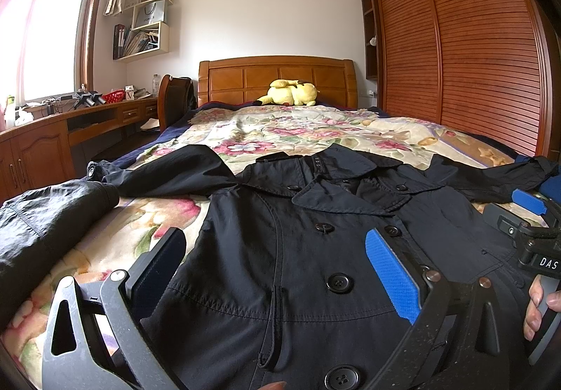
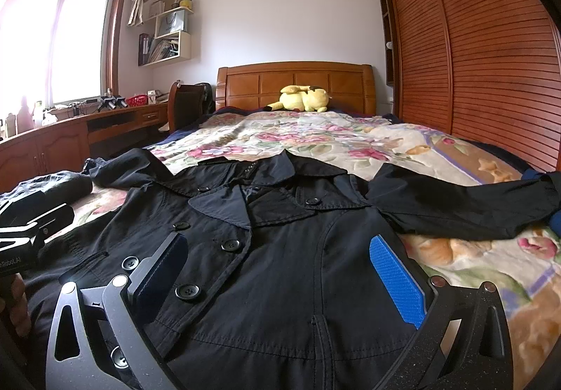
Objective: Fold large clothes
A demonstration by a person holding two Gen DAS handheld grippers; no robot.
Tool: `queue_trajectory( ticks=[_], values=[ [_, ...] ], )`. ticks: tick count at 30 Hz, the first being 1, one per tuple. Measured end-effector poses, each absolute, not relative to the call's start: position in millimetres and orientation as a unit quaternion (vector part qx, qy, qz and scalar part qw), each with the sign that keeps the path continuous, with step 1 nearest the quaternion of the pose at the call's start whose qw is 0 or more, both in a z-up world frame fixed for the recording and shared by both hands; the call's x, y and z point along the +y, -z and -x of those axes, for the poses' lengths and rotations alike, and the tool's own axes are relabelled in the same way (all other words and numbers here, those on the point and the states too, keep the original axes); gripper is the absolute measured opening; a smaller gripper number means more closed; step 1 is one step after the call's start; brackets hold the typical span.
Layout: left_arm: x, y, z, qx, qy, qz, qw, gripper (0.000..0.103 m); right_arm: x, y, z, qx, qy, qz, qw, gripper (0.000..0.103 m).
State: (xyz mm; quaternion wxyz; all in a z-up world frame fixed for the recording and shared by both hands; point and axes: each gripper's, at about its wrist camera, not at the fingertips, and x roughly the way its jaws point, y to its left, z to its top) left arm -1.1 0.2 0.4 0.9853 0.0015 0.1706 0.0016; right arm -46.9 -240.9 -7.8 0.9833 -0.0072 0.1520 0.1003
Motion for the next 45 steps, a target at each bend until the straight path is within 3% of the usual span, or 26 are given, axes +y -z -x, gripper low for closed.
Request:
queue_trajectory(
  ticks=[27, 45],
  values=[
    [-39, -41, -53, 0.233, 0.083, -0.048, 0.968, 0.103, -284, -34, 25, 0.185, -0.072, 0.032, 0.979, 0.103],
    [-79, -30, -90, 0.256, 0.131, -0.069, 0.955, 0.103, -389, -36, -44, 0.268, 0.055, 0.062, 0.96, 0.093]
  ],
)
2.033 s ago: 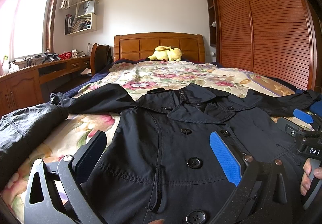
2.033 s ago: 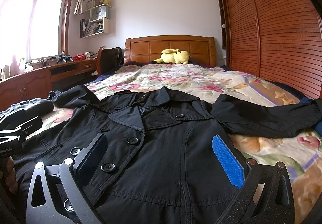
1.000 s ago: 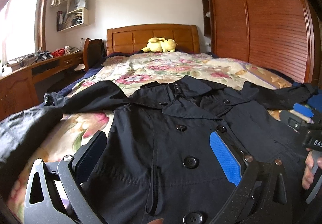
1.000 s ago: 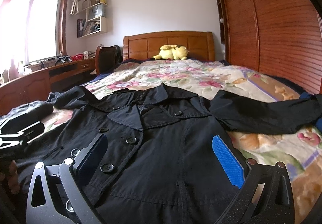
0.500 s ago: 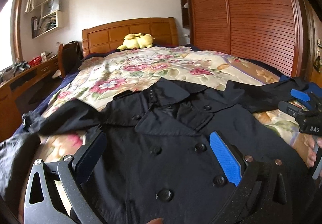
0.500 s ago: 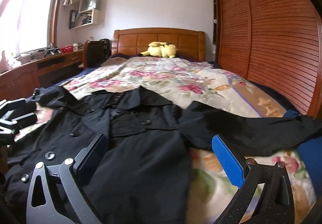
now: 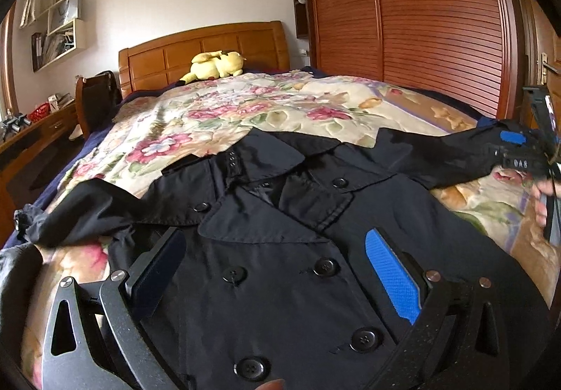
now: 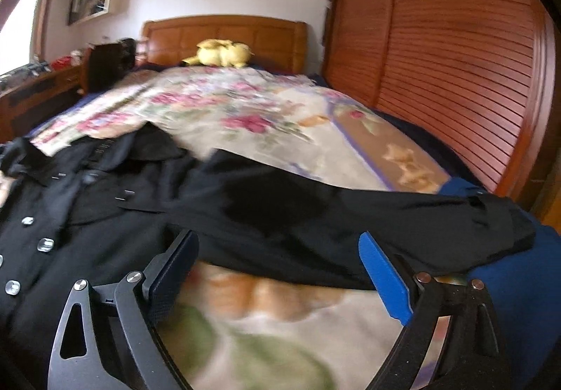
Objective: Fold large clothes
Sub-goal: 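Reach the right tool to the coat sleeve cuff and close on it, then lift the sleeve with the right tool, lay it across the coat front, open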
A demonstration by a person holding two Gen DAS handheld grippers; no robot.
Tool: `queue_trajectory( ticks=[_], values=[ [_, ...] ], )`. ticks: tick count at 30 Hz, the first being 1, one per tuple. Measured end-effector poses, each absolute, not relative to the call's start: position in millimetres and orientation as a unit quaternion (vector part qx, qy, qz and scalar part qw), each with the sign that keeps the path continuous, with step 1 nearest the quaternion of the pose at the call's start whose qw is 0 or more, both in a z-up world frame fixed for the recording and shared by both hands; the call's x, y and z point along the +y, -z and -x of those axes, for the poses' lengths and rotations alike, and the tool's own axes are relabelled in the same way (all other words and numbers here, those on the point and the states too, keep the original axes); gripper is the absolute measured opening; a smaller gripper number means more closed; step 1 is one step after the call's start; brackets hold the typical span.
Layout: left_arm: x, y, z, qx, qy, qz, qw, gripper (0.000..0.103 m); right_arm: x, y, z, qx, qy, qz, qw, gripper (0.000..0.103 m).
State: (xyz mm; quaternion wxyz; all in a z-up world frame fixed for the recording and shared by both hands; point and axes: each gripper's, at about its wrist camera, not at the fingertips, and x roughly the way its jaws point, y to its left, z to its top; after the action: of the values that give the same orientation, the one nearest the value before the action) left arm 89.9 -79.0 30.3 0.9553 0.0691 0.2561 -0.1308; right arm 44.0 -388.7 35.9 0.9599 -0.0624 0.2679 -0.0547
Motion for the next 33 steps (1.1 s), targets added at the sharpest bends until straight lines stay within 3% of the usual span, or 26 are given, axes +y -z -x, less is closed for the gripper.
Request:
queue_trajectory(
  ticks=[17, 21, 24, 26, 28, 33],
  values=[
    [-98, -24, -78, 0.268, 0.161, -0.08, 0.947, 0.103, -497, -79, -57, 0.315, 0.25, 0.05, 0.914, 0.093],
    [-89, -23, -73, 0.27, 0.157, -0.083, 0.946, 0.103, -492, -74, -70, 0.362, 0.271, 0.03, 0.891, 0.092],
    [-76, -23, -70, 0.276, 0.149, -0.081, 0.946, 0.103, -485, -69, -71, 0.395, 0.276, 0.032, 0.876, 0.07],
    [-66, -24, -69, 0.279, 0.147, -0.078, 0.946, 0.103, -470, -68, -72, 0.407, 0.27, 0.034, 0.872, 0.031],
    [-54, -25, -69, 0.282, 0.14, -0.083, 0.945, 0.103, -449, -74, -71, 0.401, 0.256, 0.06, 0.877, 0.013],
    [-23, -25, -73, 0.281, 0.095, -0.083, 0.951, 0.103, -378, -114, -59, 0.343, 0.219, 0.103, 0.908, 0.008]
  ],
)
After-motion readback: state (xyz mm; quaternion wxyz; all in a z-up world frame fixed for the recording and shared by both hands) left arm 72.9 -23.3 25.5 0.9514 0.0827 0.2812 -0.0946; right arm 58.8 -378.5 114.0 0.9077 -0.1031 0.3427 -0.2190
